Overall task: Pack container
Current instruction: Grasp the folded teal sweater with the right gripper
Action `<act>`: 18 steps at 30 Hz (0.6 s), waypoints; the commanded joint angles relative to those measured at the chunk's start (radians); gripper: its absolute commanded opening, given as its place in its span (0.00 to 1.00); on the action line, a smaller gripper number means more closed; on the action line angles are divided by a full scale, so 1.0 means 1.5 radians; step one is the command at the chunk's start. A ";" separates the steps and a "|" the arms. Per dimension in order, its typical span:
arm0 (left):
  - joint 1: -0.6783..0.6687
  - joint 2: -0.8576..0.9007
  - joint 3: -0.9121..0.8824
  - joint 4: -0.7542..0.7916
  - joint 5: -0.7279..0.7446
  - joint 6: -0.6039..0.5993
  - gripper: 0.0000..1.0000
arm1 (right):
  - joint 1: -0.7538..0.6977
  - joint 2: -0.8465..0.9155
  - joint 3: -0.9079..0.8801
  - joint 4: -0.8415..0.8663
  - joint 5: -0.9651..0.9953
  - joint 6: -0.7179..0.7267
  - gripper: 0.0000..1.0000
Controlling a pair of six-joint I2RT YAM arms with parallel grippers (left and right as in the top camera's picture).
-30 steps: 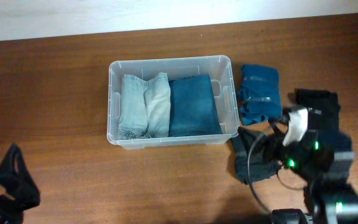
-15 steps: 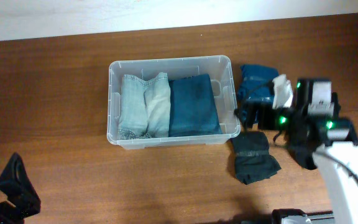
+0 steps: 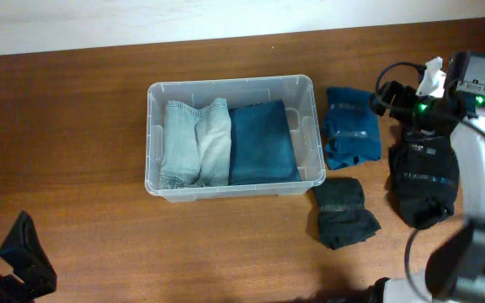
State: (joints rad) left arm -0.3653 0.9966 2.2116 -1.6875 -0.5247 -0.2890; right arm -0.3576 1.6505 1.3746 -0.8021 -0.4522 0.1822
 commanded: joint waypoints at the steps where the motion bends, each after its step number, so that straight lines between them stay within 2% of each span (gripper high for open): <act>1: 0.001 0.001 0.001 0.000 -0.004 -0.006 1.00 | -0.021 0.065 0.010 0.018 -0.096 -0.045 0.98; 10: 0.001 0.001 0.001 0.000 -0.004 -0.006 1.00 | -0.024 0.195 0.010 0.109 -0.089 -0.045 0.98; 18: 0.001 0.002 0.001 0.000 -0.004 -0.006 1.00 | -0.024 0.245 0.010 0.088 -0.077 -0.084 0.98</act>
State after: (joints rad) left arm -0.3653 0.9966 2.2116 -1.6871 -0.5247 -0.2890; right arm -0.3904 1.9968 1.3746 -0.6617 -0.5659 0.1074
